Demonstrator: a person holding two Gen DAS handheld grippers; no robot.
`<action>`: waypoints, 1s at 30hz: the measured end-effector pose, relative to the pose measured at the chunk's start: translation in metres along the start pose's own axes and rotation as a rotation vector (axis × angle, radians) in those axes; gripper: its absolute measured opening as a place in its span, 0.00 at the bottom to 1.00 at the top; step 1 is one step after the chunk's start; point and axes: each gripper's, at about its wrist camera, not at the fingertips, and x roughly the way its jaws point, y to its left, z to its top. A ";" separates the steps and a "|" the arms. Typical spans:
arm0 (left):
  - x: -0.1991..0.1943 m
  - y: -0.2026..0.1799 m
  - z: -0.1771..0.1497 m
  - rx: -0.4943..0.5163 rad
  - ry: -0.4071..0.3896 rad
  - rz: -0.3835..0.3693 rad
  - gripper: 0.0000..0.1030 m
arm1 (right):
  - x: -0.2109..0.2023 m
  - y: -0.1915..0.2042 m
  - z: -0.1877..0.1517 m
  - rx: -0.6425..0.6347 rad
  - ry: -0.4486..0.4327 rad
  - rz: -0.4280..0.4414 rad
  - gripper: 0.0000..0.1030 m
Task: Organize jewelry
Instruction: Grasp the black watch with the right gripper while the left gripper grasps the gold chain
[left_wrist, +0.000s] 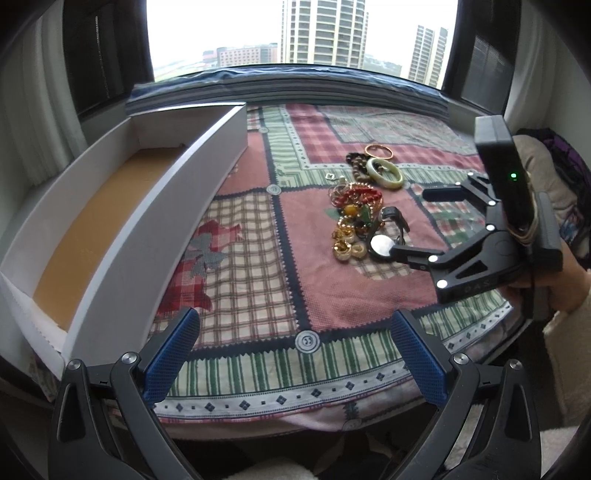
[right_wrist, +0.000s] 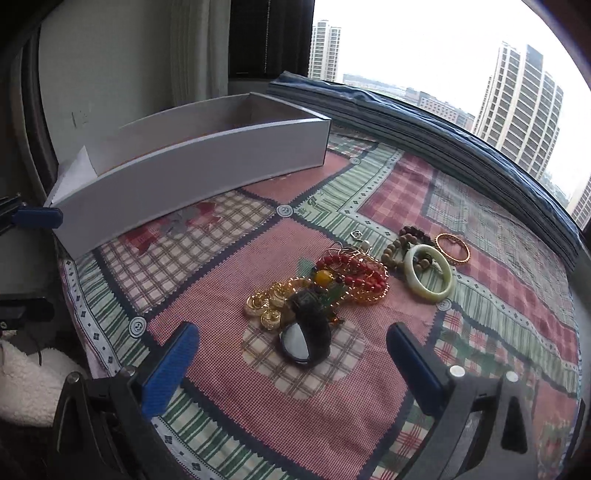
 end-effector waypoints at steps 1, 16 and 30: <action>0.003 0.000 0.000 0.002 0.008 -0.006 1.00 | 0.010 0.000 0.000 -0.020 0.019 0.002 1.00; 0.100 -0.003 0.034 0.033 0.114 -0.145 0.99 | -0.012 -0.036 -0.038 0.317 0.003 0.036 0.18; 0.170 -0.058 0.053 0.276 0.121 -0.142 0.33 | -0.061 -0.038 -0.078 0.553 -0.075 -0.024 0.18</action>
